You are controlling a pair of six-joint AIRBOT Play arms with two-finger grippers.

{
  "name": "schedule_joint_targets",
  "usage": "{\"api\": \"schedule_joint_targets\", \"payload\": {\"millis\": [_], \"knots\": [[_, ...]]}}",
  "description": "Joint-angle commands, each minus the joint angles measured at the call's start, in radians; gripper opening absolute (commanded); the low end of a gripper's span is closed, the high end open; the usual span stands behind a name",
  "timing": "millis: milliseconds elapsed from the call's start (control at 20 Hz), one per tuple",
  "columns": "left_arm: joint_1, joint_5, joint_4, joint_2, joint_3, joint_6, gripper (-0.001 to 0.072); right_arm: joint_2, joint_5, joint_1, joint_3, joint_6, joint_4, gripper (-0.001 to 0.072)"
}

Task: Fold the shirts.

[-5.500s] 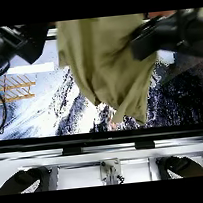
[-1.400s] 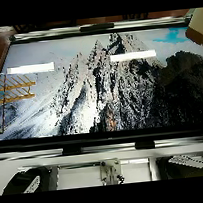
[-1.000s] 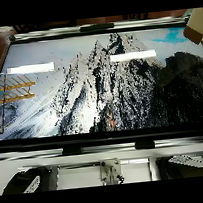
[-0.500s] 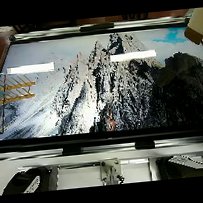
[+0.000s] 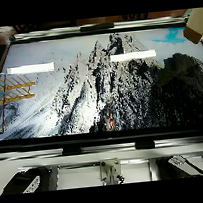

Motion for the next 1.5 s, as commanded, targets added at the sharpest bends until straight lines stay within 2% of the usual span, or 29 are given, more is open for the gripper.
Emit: {"api": "schedule_joint_targets", "payload": {"millis": [0,150,300,500,650,800,900,1050,1200,1300,1450], "knots": [[0.000,-0.094,0.106,-0.060,0.000,0.014,0.0402,0.058,0.313,0.058,0.000,-0.087,0.039,0.0503],[0.000,-0.243,0.261,-0.131,0.000,0.014,0.0402,0.058,0.585,0.134,-0.022,-0.137,0.097,0.0502],[0.000,-0.372,0.351,-0.208,0.000,0.013,0.0402,0.082,0.716,0.292,-0.151,-0.155,0.115,0.0502],[0.000,-0.459,0.361,-0.311,-0.004,0.001,0.0401,0.189,0.636,0.567,-0.430,-0.036,0.120,0.0502],[-0.003,-0.467,0.362,-0.396,-0.016,-0.114,0.0400,0.206,0.581,0.819,-0.614,0.021,0.134,0.0503],[-0.039,-0.506,0.441,-0.474,-0.048,-0.136,0.0397,0.206,0.409,1.059,-0.740,0.121,0.104,0.0503],[-0.072,-0.517,0.536,-0.473,-0.121,-0.109,0.0397,0.205,0.285,1.182,-0.762,0.124,0.075,0.0502],[-0.075,-0.468,0.516,-0.405,-0.278,-0.111,0.0398,0.206,0.179,1.295,-0.761,0.124,0.084,0.0502],[-0.075,-0.357,0.402,-0.314,-0.415,-0.119,0.0399,0.205,0.127,1.356,-0.761,0.124,0.085,0.0502],[-0.075,-0.329,0.339,-0.298,-0.438,-0.119,0.0399,0.205,0.112,1.365,-0.761,0.124,0.091,0.0502],[-0.075,-0.332,0.326,-0.297,-0.435,-0.118,0.0399,0.205,0.104,1.365,-0.761,0.124,0.085,0.0502]]}}
